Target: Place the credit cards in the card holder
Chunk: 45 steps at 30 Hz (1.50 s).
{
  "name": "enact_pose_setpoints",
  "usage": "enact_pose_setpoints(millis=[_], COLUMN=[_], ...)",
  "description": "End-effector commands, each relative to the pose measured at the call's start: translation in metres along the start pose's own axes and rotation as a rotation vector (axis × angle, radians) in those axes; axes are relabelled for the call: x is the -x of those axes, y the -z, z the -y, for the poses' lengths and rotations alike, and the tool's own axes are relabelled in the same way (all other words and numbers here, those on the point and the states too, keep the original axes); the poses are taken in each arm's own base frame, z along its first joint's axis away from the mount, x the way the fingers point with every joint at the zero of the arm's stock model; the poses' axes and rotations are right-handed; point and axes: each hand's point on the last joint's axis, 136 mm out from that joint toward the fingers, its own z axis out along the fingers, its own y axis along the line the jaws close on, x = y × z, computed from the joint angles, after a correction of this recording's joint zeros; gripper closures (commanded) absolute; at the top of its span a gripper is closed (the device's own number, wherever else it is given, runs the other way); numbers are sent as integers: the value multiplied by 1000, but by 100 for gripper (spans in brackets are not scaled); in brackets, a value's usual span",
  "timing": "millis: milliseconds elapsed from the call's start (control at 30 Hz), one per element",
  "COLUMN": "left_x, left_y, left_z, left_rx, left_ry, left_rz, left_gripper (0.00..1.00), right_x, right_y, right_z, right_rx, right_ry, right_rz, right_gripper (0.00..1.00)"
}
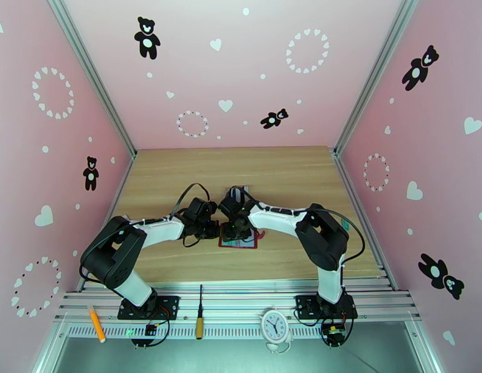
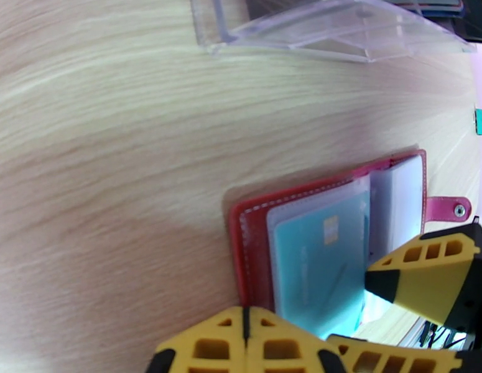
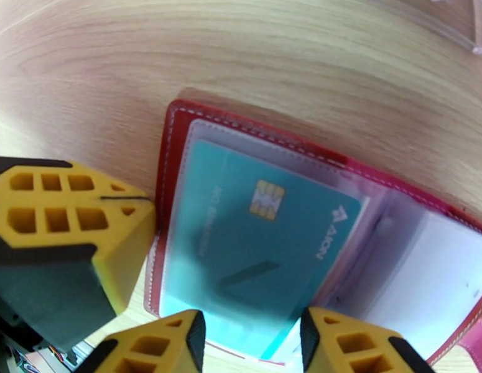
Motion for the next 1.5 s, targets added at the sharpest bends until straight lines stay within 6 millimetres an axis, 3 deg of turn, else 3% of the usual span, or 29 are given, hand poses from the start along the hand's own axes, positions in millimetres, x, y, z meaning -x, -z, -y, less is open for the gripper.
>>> enact_pose_setpoints(millis=[0,833,1233,1467], left_x=[-4,3,3,2], left_y=[-4,7,11,10], left_z=[7,4,15,24], left_rx=[-26,15,-44,-103], left_ry=[-7,-16,-24,-29], left_rz=[-19,36,43,28], left_gripper=[99,94,71,72], right_x=[8,19,28,32], right_y=[1,31,42,39], right_z=[-19,-2,38,54], right_rx=[53,21,-15,-8], right_ry=[15,7,-39,-75], right_rz=[13,83,102,97], right_gripper=[53,53,53,53])
